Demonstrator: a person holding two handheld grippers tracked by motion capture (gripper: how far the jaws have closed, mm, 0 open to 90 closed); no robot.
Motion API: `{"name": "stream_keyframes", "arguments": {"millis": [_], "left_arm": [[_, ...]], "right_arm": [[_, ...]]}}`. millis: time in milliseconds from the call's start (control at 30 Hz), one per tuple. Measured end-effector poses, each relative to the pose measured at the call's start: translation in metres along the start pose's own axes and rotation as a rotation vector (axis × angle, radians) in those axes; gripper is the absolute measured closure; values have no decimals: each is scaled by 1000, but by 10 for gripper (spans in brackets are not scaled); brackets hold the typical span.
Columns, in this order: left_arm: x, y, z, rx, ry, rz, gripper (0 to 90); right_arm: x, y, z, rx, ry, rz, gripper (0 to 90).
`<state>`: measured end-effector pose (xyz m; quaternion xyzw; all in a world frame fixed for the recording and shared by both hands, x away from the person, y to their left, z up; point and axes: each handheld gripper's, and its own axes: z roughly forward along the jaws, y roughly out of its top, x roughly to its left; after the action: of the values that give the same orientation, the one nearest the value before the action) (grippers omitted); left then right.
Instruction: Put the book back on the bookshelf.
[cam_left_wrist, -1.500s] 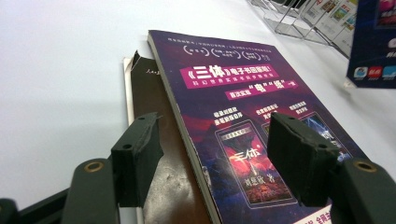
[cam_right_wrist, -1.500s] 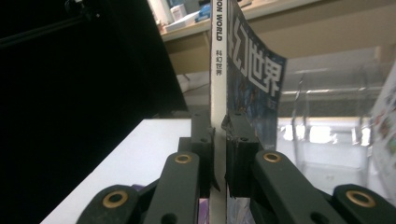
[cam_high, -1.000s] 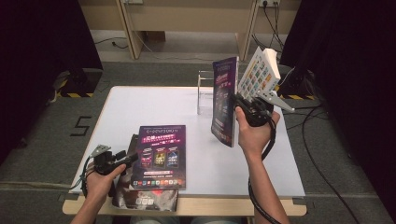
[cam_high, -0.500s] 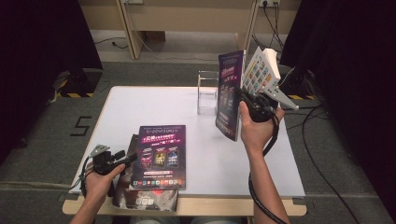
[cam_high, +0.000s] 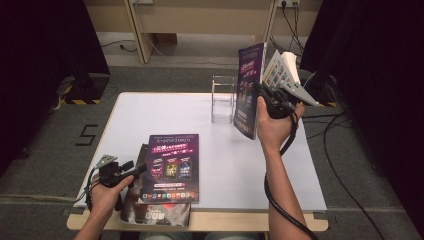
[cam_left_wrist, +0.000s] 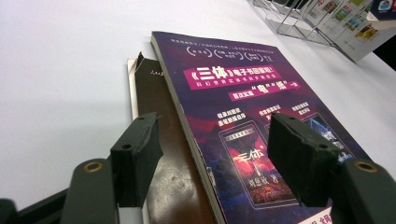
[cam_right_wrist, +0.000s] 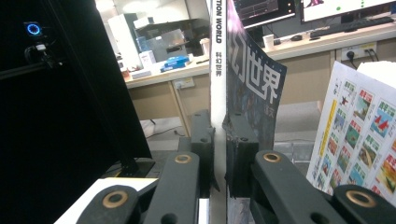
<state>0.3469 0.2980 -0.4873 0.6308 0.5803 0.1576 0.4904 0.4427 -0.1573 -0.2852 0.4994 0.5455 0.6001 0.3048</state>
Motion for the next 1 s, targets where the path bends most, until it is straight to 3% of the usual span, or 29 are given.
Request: {"name": "stream_keyframes", "arguments": {"millis": [500,1000], "left_arm": [[1,-1,1,5,-4,-3,335],[2,-1,1,4,-7,-9,333]], "right_arm": [[-12,14,23,-19,-49,-5,838],[-15,14,68,3,-87,-27,838]]}}
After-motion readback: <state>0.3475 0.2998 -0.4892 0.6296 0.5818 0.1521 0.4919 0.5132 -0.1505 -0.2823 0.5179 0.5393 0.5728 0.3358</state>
